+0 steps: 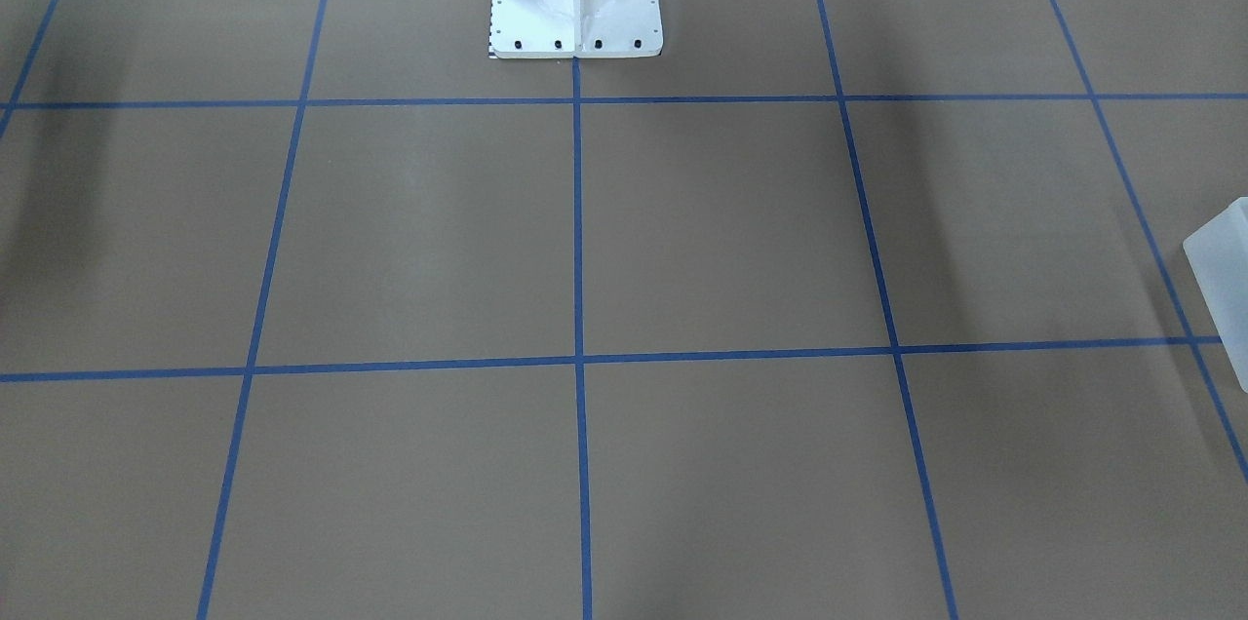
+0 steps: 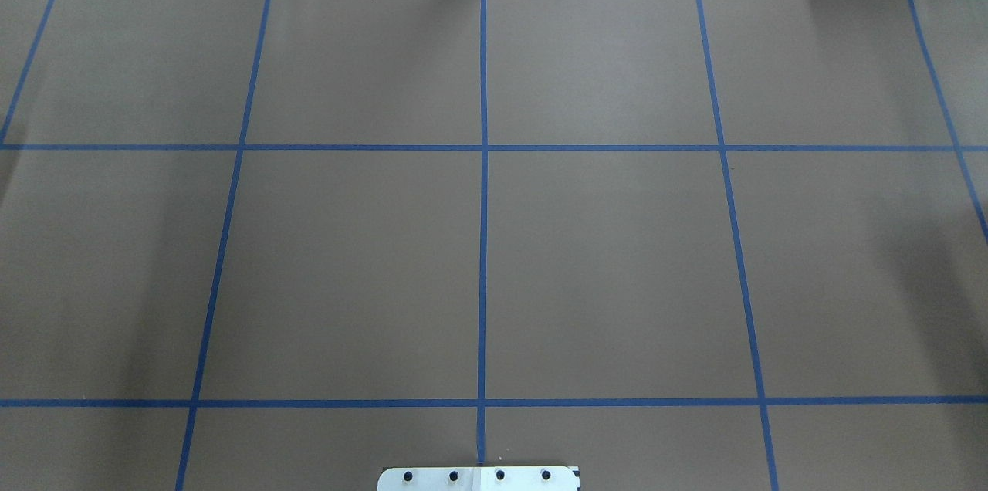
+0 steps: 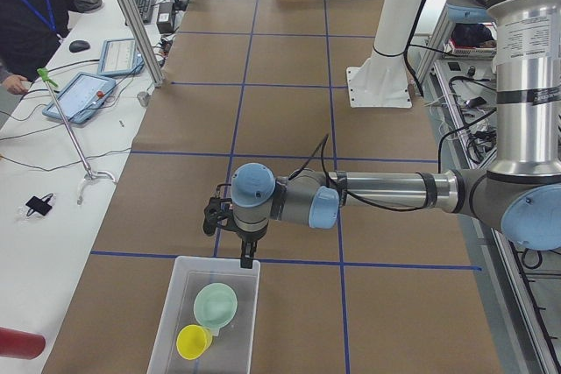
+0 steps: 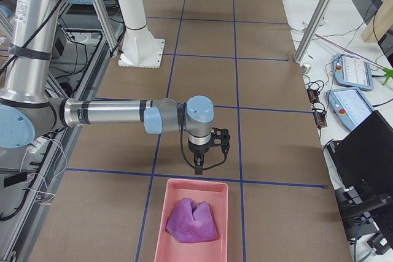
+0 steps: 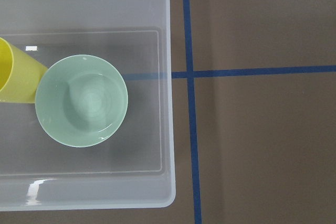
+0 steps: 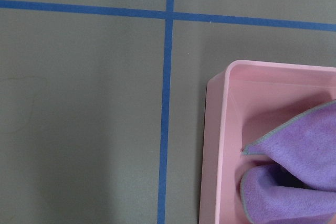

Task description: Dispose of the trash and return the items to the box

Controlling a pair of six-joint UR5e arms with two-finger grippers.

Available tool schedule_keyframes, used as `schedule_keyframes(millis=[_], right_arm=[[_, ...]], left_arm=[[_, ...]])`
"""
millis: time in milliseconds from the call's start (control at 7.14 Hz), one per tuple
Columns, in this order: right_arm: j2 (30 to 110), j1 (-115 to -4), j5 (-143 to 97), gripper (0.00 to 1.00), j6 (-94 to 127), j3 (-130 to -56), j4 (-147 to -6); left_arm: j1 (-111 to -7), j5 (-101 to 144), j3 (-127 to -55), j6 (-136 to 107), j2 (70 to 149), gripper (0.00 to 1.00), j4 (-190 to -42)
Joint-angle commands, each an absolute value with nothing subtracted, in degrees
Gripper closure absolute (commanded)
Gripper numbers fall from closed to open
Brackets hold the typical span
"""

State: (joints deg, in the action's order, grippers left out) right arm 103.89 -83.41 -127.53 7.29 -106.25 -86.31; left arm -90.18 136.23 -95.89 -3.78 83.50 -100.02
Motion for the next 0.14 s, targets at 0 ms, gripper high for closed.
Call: schedule_keyframes(millis=[0], right_arm=[[103.8,-83.4,-127.5,0.00,7.3,-106.3,-86.3]], left_arm=[[-90.2,136.2,-95.9,-3.8,83.5,0.02,-100.0]])
